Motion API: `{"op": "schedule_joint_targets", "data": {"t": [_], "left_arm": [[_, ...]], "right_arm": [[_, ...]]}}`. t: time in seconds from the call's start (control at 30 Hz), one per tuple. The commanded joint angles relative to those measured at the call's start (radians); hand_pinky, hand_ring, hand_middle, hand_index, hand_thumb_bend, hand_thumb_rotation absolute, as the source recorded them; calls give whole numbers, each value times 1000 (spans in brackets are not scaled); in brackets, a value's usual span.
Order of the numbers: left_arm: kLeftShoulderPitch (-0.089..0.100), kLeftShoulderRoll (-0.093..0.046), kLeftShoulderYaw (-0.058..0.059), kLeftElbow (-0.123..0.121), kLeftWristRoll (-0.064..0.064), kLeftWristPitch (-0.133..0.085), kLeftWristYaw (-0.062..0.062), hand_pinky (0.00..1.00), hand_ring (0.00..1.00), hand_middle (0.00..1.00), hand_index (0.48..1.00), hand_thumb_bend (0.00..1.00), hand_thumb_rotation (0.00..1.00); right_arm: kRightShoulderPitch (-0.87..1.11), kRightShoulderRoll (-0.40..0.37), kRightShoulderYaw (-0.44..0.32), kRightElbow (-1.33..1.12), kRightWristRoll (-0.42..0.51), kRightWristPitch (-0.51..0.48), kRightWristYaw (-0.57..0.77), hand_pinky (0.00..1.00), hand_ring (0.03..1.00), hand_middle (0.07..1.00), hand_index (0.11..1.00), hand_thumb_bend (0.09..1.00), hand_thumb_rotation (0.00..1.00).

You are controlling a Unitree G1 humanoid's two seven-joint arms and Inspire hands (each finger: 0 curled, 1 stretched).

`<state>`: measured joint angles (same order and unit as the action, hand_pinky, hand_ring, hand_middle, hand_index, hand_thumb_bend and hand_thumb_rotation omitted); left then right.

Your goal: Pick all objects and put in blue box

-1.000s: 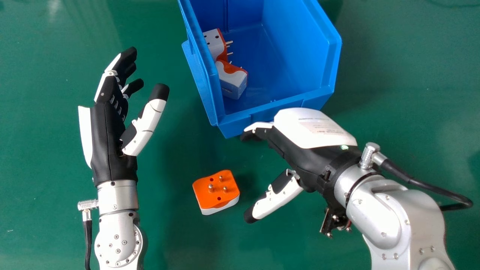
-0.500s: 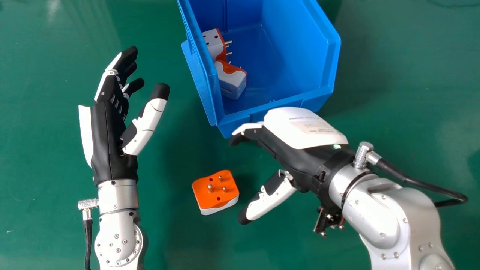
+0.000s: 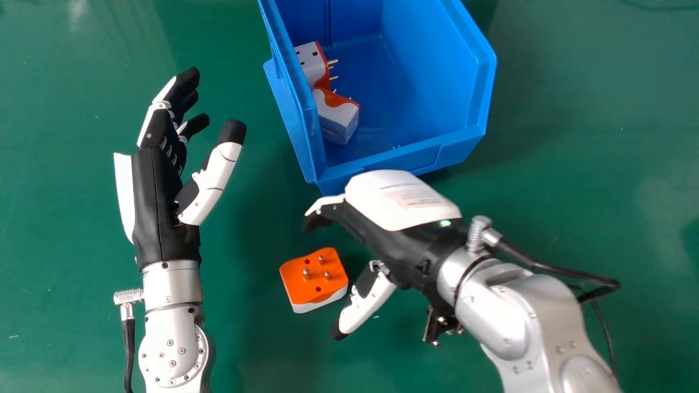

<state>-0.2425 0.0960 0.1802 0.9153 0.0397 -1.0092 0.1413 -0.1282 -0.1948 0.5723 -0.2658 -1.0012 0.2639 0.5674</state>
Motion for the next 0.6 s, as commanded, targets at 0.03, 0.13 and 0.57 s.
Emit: {"op": "schedule_joint_targets", "data": {"t": [0.03, 0.13, 0.57], "left_arm": [[-7, -1, -6, -12, 5, -9, 2, 799, 873, 869, 803, 761, 529], [-7, 0, -6, -9, 10, -14, 7, 799, 874, 870, 804, 761, 528], [-6, 5, -6, 1, 13, -21, 13, 793, 869, 865, 802, 757, 531]], "right_arm": [[-40, 8, 26, 43, -8, -27, -35, 623, 752, 789, 775, 829, 142], [-57, 18, 43, 92, 1, -32, -55, 619, 748, 785, 775, 828, 130], [-95, 36, 84, 199, 17, -50, -132, 655, 802, 814, 785, 828, 99]]}}
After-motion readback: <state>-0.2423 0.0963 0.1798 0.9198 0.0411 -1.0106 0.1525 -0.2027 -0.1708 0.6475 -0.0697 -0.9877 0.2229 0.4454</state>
